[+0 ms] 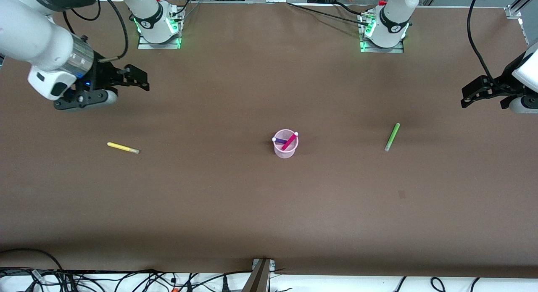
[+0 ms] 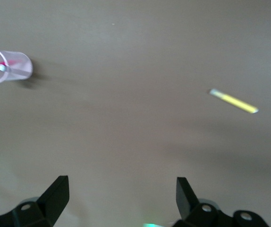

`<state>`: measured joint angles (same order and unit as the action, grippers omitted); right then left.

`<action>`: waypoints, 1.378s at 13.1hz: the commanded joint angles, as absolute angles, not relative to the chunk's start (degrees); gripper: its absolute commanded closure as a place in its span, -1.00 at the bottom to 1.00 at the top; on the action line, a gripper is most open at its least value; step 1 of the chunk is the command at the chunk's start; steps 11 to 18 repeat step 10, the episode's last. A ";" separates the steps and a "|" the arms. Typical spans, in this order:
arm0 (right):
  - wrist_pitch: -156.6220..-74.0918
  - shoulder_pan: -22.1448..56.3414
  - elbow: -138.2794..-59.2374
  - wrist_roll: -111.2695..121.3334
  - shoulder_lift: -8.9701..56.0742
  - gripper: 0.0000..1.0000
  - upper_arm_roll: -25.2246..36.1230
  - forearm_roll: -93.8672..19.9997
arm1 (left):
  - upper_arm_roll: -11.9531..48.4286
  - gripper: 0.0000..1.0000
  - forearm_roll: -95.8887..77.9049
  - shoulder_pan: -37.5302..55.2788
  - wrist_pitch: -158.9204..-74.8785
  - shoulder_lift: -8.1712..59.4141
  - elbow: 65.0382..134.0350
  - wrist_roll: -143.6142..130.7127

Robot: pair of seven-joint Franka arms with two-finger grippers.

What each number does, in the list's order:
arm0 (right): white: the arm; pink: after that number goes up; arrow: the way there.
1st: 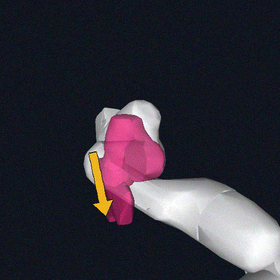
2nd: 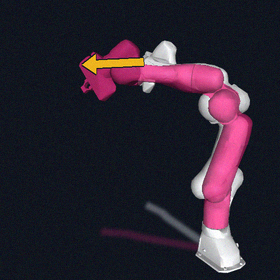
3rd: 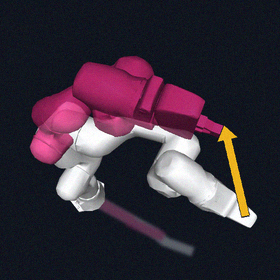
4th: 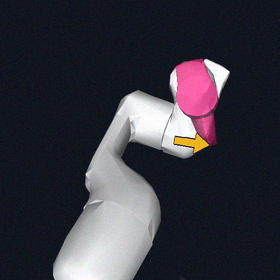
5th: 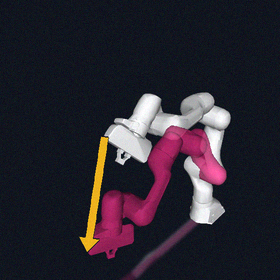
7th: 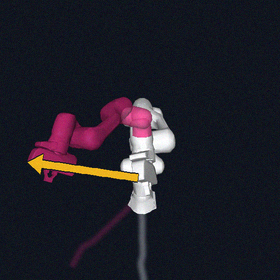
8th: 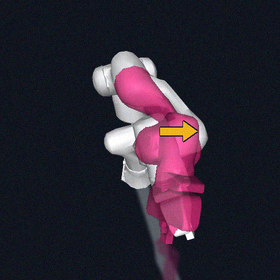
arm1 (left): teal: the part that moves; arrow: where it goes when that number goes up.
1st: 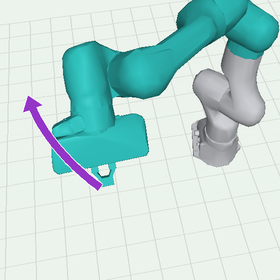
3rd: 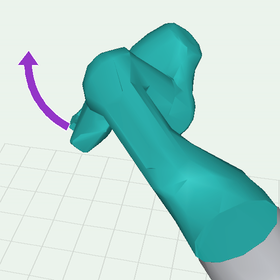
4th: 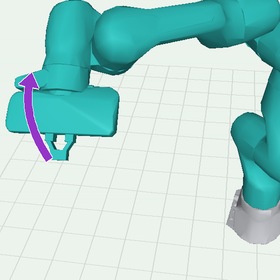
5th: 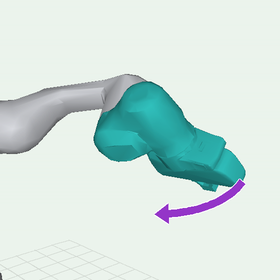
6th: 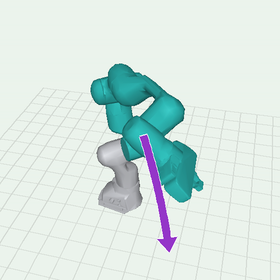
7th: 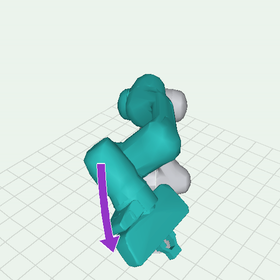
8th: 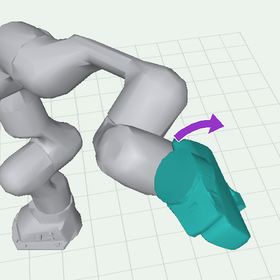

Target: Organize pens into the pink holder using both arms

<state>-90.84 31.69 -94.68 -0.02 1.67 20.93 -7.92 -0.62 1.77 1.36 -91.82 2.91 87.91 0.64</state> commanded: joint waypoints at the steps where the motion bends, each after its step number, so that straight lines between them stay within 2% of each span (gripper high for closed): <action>1: -91.32 23.06 -96.86 7.19 -0.97 -1.00 15.41 -4.84 | -0.62 -1.00 0.79 0.97 -90.44 3.60 86.22 0.97; 5: -91.41 6.02 -96.42 6.51 -1.58 -1.00 -2.24 -0.27 | -0.62 -1.00 0.79 0.97 -90.44 3.60 86.22 0.97; 18: -91.32 4.75 -94.75 6.24 -1.23 -1.00 -3.16 -1.05 | -0.70 -1.00 0.79 0.88 -90.44 3.60 86.22 0.97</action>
